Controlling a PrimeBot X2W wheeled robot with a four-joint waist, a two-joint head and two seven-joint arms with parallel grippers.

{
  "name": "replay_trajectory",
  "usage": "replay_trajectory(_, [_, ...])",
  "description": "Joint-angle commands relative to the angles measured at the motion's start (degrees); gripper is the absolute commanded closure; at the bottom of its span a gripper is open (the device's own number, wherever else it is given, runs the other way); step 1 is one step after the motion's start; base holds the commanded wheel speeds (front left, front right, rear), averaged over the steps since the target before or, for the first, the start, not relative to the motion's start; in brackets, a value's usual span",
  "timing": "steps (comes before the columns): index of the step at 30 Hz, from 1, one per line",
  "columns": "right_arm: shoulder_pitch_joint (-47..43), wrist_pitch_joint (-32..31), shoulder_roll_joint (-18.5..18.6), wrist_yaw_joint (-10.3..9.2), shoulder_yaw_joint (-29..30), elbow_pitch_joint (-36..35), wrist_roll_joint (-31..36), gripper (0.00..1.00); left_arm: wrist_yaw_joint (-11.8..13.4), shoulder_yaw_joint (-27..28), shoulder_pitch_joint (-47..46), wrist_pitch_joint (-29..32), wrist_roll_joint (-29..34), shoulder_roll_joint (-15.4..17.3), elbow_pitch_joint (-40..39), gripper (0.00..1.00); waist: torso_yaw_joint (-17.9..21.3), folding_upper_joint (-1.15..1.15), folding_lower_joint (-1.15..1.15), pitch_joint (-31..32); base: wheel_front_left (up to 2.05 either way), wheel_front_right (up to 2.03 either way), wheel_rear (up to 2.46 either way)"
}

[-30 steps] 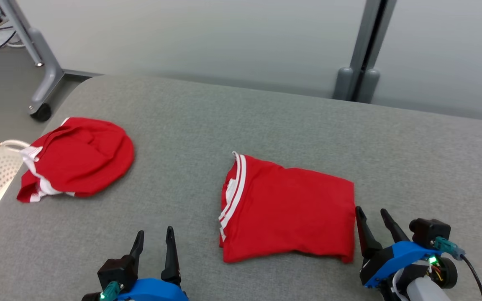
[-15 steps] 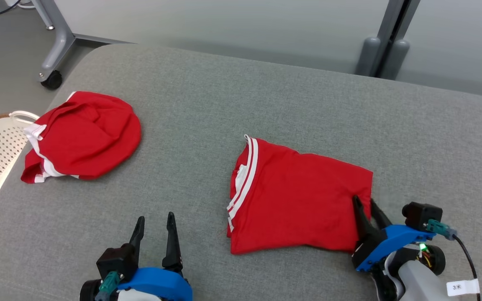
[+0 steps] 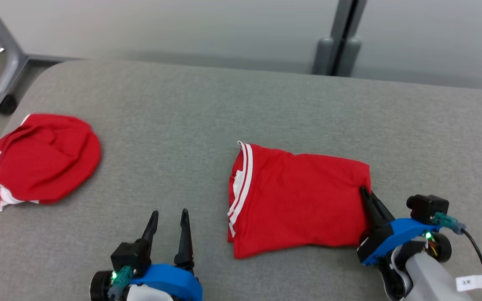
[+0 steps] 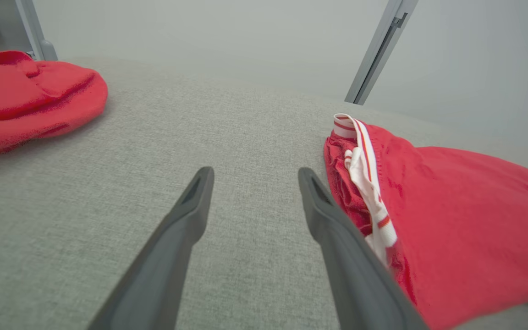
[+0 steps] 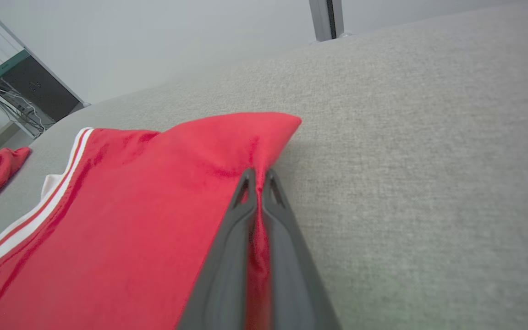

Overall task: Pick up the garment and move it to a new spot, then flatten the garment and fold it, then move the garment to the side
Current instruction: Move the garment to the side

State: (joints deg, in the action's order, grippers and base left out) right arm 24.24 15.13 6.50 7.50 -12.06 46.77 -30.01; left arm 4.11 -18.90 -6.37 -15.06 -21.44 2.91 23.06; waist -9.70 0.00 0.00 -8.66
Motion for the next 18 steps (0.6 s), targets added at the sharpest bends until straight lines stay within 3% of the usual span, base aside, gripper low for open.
replay_trajectory(1, [-0.82, -0.01, 0.47, -0.01, 0.06, -0.45, 0.84, 1.00, -0.10, -0.10, -0.75, -0.15, 0.04, -0.04, 0.06, 0.00, 2.65, 0.00, 0.00, 1.81, 0.00, 0.00, 0.00])
replay_trajectory(11, [-0.37, 0.00, -1.18, -0.01, -2.58, -0.63, 0.67, 1.00, -0.66, -1.46, -1.86, -0.15, -0.63, -0.03, 1.07, 0.00, 20.45, 0.00, 0.00, 2.99, 0.00, 0.00, 0.00])
replay_trajectory(18, [0.92, -0.01, -0.97, 0.00, -4.44, -0.49, -0.31, 1.00, -0.70, -2.31, -3.38, -0.15, -0.99, -0.01, 1.77, 0.00, 30.62, 0.00, 0.00, 1.90, 0.00, 0.00, 0.00])
